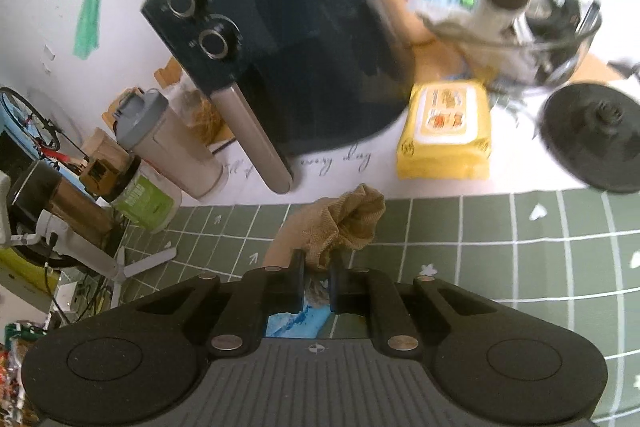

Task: Organize soft objects
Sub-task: 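Grasp the brown drawstring pouch with the right gripper, then grasp the blue wipes packet with the left gripper while the right holds the pouch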

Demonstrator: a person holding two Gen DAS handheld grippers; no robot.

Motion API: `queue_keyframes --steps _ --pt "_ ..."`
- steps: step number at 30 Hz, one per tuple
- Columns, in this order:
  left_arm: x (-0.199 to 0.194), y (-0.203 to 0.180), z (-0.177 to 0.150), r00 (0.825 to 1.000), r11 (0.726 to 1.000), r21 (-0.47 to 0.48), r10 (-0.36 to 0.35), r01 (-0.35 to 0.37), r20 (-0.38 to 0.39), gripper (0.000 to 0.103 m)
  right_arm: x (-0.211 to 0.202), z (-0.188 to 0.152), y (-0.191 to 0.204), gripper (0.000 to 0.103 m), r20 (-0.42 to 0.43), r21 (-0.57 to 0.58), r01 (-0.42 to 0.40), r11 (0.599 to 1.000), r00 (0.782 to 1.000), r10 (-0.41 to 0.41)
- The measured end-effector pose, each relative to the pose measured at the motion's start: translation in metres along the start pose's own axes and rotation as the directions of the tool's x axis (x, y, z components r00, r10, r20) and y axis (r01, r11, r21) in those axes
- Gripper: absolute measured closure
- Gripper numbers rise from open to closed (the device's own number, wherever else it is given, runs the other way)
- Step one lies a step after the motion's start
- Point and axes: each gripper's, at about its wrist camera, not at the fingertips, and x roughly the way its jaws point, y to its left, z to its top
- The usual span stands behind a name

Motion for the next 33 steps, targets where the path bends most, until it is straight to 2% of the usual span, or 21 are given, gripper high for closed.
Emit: queue_keyframes --steps 8,14,22,33 --pt "0.007 -0.009 0.021 1.000 0.997 0.077 -0.016 0.015 0.013 0.040 -0.045 -0.007 0.005 0.090 0.037 -0.066 0.083 0.994 0.996 -0.081" --pt "0.020 -0.014 0.039 0.999 0.991 0.133 -0.032 0.031 0.008 0.040 -0.073 -0.022 0.011 0.090 0.049 -0.135 0.186 0.973 0.982 -0.181" --pt "0.048 -0.025 0.058 0.998 0.976 0.213 -0.051 0.055 -0.024 0.040 -0.107 -0.042 0.006 0.090 0.066 -0.107 0.232 0.967 0.972 -0.226" --pt "0.116 -0.040 0.086 0.991 0.961 0.268 -0.030 0.065 -0.134 0.040 -0.141 -0.072 -0.007 0.090 0.076 -0.016 0.276 0.961 0.959 -0.274"
